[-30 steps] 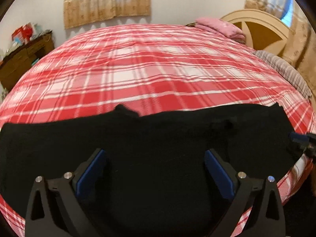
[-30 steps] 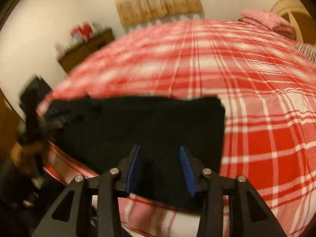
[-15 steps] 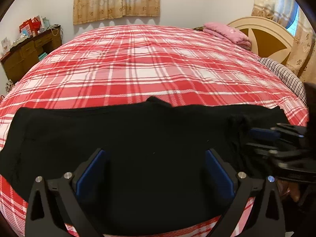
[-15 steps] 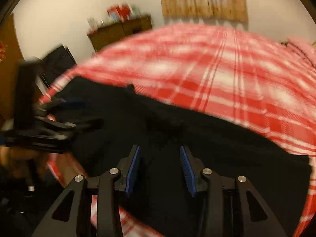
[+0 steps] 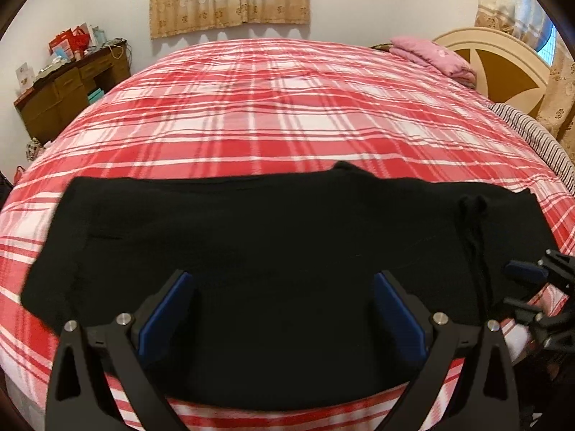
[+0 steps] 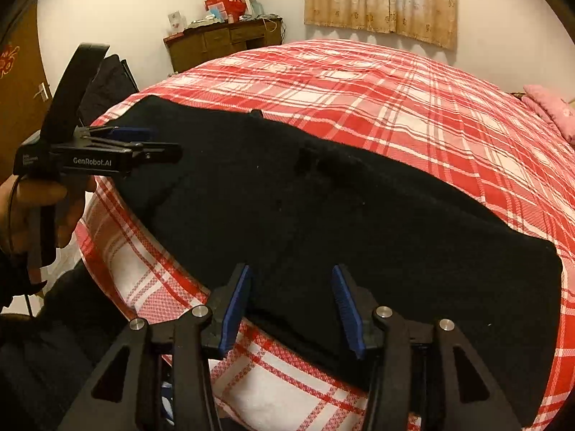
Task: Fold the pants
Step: 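Close the left gripper on the pants edge and lift it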
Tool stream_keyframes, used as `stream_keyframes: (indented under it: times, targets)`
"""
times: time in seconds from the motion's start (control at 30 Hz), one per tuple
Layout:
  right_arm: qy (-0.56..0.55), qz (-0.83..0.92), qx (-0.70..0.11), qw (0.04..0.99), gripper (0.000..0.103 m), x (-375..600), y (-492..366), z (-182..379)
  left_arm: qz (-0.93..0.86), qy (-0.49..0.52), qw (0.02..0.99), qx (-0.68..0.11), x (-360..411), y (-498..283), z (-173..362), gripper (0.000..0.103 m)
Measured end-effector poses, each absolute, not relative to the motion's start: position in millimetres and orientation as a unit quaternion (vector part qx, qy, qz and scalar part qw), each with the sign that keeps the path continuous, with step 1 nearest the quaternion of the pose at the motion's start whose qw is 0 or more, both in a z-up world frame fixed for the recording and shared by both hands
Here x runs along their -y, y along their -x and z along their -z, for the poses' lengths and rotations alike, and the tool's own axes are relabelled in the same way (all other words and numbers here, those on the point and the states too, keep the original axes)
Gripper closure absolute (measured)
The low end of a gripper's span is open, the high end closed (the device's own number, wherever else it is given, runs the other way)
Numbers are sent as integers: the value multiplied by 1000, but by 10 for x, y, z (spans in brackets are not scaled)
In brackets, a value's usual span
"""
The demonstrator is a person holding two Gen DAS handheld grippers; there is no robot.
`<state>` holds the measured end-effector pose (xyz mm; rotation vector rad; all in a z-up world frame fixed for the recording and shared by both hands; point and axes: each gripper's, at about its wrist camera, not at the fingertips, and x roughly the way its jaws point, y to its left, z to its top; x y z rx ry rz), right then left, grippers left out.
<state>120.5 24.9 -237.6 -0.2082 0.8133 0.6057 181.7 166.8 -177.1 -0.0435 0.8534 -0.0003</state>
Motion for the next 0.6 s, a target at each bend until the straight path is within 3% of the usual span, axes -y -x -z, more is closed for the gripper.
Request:
stream_keyframes:
  times: [0.27, 0.6]
  targets:
    - [49, -277, -330, 901, 52, 38, -1108, 2090, -79, -7, 922, -379, -2417, -1730, 1486, 1]
    - [45, -276, -322, 905, 50, 90, -1044, 2060, -76, 105, 906, -403, -3238, -1881, 1747, 1]
